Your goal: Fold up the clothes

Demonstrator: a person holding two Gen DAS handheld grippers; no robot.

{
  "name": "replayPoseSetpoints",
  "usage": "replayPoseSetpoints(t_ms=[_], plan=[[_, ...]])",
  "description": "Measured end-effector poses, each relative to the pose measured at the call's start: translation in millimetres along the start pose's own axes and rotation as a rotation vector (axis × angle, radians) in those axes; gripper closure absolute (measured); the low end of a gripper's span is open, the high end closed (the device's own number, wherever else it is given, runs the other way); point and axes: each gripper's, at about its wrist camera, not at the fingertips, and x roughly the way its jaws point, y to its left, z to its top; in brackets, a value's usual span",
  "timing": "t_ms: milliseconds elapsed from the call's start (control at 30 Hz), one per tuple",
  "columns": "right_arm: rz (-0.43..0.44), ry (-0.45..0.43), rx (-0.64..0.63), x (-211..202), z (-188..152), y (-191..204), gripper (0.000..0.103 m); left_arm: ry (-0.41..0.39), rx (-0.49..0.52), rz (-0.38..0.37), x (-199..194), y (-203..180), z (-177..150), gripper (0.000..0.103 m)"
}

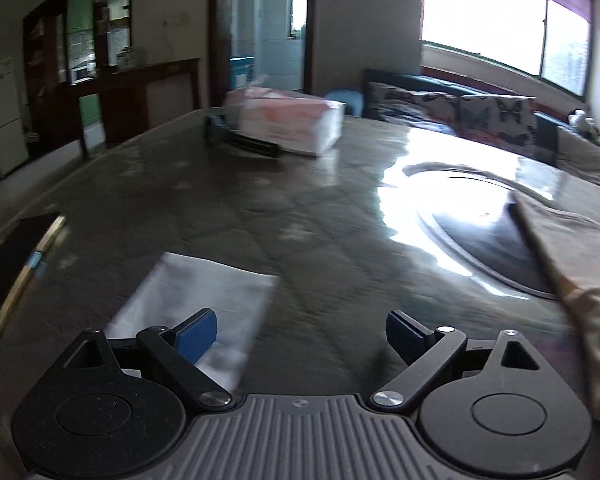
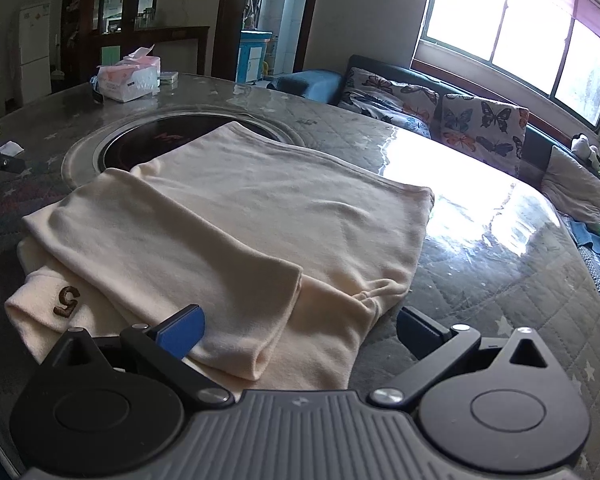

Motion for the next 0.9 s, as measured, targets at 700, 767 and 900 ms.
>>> replayPoseSetpoints(t_ms=[700, 767, 900], plan=[[-0.013, -0.018, -0.005, -7.5, 0.2, -5.2, 0.0, -0.044, -0.061, 0.143, -15.1, 27.4, 36.7, 0.009], [-0.011, -0.028, 0.0, -9.0, 2.6, -7.2, 0.0, -0.059, 0.004, 0.068, -23.9, 3.7, 34.5, 0.009], [0.003, -0.05, -0.004, -15.9, 6.2, -10.8, 0.0, -0.073, 0.125, -0.077, -38.1, -43.8, 26.7, 0.009]])
